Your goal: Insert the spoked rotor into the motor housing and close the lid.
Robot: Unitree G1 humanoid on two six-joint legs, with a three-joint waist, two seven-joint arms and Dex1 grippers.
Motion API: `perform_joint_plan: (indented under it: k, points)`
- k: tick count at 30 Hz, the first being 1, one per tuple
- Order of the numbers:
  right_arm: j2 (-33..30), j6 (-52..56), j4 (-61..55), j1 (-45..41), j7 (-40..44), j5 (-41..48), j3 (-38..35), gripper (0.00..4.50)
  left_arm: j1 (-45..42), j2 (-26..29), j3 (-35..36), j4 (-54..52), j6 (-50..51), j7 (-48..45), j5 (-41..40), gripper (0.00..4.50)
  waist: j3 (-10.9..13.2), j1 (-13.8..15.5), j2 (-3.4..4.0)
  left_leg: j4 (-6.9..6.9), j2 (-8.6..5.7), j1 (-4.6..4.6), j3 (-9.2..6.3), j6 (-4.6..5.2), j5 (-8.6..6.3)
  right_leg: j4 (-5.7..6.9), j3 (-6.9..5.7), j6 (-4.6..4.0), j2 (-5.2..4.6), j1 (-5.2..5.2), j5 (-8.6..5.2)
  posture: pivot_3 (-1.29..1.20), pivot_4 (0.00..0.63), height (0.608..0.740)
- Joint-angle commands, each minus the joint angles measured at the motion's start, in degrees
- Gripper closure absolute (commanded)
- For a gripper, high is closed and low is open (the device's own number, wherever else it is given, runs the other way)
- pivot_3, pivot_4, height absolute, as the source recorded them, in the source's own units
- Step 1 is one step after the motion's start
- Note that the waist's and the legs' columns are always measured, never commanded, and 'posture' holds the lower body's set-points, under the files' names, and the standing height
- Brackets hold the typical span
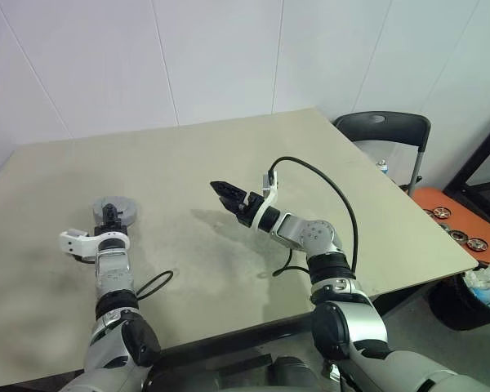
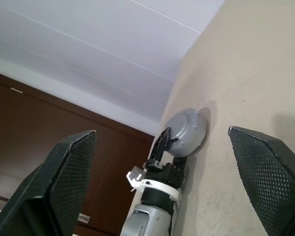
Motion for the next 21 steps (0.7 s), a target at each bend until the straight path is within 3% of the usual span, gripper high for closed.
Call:
perform_joint_plan:
  k: [1, 3, 10, 14, 21]
  points:
    - [0.1, -0.7, 0.0, -2.0, 0.9, 0.1, 0.3, 0.0, -1.2, 1.0, -0.2, -0.7, -2.3, 1.0, 1.3, 2.39, 0.0, -0.1, 0.0, 0.0, 0.0, 0.01, 0.0, 0.0, 0.0, 0.01, 0.0, 0.0, 0.0, 0.0, 0.0, 0.0, 0.0, 0.74]
    - [0.1, -0.8, 0.2, -2.0, 1.0, 0.0, 0.4, 0.0, -1.1, 0.9, -0.3, -0.7, -3.0, 2.1, 2.1, 2.39, 0.0, -0.1, -0.02, 0.0, 0.01, 0.01, 0.0, 0.0, 0.0, 0.02, 0.0, 0.0, 0.0, 0.0, 0.0, 0.0, 0.0, 0.74]
    - [-0.2, -1.4, 1.1, -1.9, 1.2, -0.9, 0.7, 0.0, -0.1, 2.6, 0.4, 1.7, -12.5, 16.2, 8.7, 0.12, -0.1, -0.9, -0.05, -0.02, 0.03, 0.16, 0.06, 0.16, -0.09, 0.18, 0.07, 0.0, 0.03, 0.03, 0.0, 0.0, 0.0, 0.74]
    - [-0.5, -1.8, 1.6, -2.0, 1.5, -1.6, 0.9, 0.0, 1.2, 3.8, -2.0, 0.7, -15.2, 22.4, 14.0, 0.02, -0.1, -2.4, -0.05, -0.09, 0.07, 0.54, 0.2, 0.2, -0.12, 0.49, 0.29, 0.0, 0.12, 0.13, 0.0, 0.0, 0.0, 0.74]
    - [-0.8, -3.0, 1.2, -2.0, 2.2, -2.8, 1.8, 0.0, 3.3, 4.4, -7.1, -6.8, -11.6, 23.4, 18.9, 0.02, -0.1, -2.7, -0.12, -0.06, 0.07, 0.92, 0.16, 0.2, -0.12, 0.49, 0.25, 0.01, 0.13, 0.53, -0.01, 0.0, 0.0, 0.74]
